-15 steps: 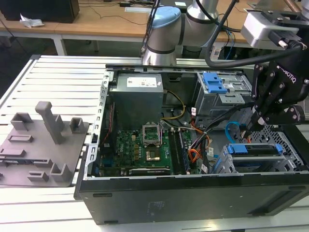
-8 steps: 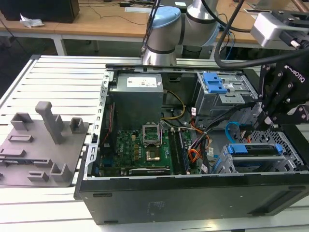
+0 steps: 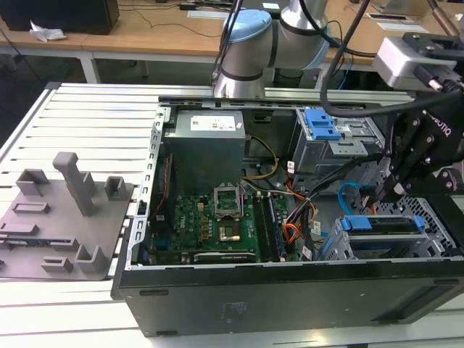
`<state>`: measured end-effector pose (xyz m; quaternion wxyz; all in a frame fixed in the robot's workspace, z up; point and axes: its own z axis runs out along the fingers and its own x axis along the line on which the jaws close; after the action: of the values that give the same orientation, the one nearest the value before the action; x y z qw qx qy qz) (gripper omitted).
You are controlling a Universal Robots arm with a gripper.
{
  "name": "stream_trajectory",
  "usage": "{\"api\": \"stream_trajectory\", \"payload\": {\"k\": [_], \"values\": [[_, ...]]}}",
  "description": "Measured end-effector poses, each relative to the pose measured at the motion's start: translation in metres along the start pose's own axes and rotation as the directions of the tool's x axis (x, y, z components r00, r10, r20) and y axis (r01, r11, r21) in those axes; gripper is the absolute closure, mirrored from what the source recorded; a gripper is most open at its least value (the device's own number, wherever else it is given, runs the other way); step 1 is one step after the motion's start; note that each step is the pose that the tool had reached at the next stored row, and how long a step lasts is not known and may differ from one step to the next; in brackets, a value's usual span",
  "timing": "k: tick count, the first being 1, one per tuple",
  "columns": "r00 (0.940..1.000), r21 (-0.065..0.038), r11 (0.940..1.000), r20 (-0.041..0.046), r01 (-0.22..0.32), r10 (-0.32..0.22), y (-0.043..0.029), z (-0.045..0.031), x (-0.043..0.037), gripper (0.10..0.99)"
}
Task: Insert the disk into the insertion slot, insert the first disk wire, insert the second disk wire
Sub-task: 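Insert the disk into the insertion slot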
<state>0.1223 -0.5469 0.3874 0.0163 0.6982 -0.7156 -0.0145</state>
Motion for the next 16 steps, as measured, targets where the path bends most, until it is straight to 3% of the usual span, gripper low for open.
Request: {"api": "stream_trajectory", "payload": {"k": [4,7,10,16], "values": [[1.0000,0.000,1.0000,0.0000,0.000,0.000,-0.0021,0.0065,-0.0001,0.980],[1.0000,0.000,1.0000,0.0000,0.000,0.000,-0.0090,0.0088,-0.0004,0.980],[1.0000,-0.001,1.0000,0.0002,0.000,0.000,-0.0123,0.0173,-0.0005,0.980],[1.0000,-0.001,1.0000,0.0001,0.000,0.000,-0.0158,0.0217,-0.0005,0.980]]}}
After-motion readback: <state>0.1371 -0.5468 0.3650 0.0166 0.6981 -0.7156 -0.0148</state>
